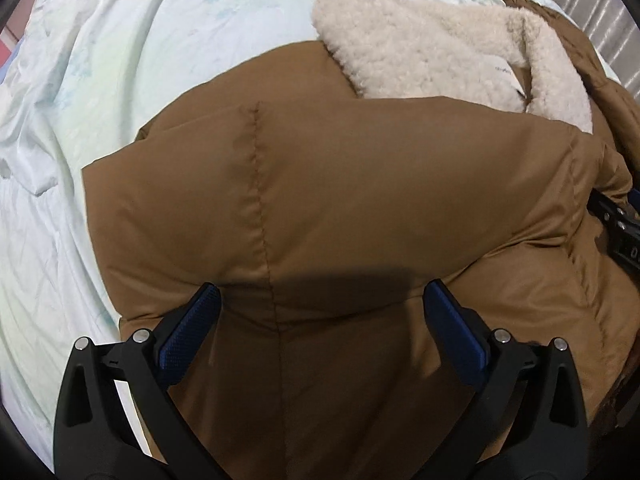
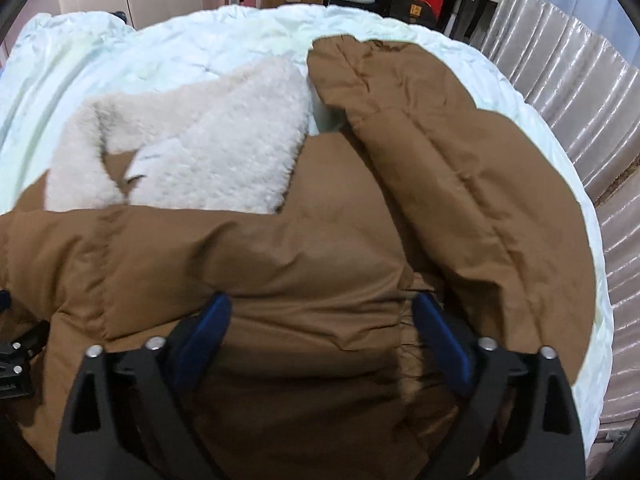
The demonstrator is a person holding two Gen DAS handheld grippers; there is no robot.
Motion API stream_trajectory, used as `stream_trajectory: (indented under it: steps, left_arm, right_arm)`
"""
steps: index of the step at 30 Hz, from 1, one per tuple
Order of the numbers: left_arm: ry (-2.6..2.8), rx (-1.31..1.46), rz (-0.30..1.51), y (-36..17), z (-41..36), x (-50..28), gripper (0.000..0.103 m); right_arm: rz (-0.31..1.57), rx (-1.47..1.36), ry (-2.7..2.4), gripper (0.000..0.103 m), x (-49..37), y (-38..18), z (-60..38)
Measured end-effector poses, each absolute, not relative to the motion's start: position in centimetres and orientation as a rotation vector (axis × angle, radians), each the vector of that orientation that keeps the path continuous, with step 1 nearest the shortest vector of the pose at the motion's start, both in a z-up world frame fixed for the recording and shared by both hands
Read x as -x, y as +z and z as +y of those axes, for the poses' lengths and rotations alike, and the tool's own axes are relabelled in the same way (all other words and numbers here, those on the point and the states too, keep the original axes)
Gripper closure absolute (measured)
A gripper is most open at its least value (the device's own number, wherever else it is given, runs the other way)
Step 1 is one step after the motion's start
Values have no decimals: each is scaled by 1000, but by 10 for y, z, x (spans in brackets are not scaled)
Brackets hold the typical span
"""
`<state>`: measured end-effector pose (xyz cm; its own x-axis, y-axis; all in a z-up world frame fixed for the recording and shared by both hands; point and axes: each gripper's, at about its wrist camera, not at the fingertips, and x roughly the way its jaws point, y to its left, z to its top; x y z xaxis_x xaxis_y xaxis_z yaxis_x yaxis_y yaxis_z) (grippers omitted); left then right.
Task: Fold large clothes
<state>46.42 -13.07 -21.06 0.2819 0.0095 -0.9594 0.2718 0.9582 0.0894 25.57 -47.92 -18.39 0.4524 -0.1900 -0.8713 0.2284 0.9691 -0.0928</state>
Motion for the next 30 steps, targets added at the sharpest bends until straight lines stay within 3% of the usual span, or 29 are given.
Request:
stream_trajectory:
  steps: [8,17,30]
  left_arm:
    - [-201,-249,1267,-209,-124,-456,3]
    - [-219,-240,1310,-207,-118,-451,3]
    - [-210,-280,1280,-203,-113,-435,3]
  right_arm:
    - [1156,-61,-278,2,-268,-190,-483]
    - [1075,32,-198,2,-205,-133,-449]
    - [1123,21,-186,1,-204,-188,-438]
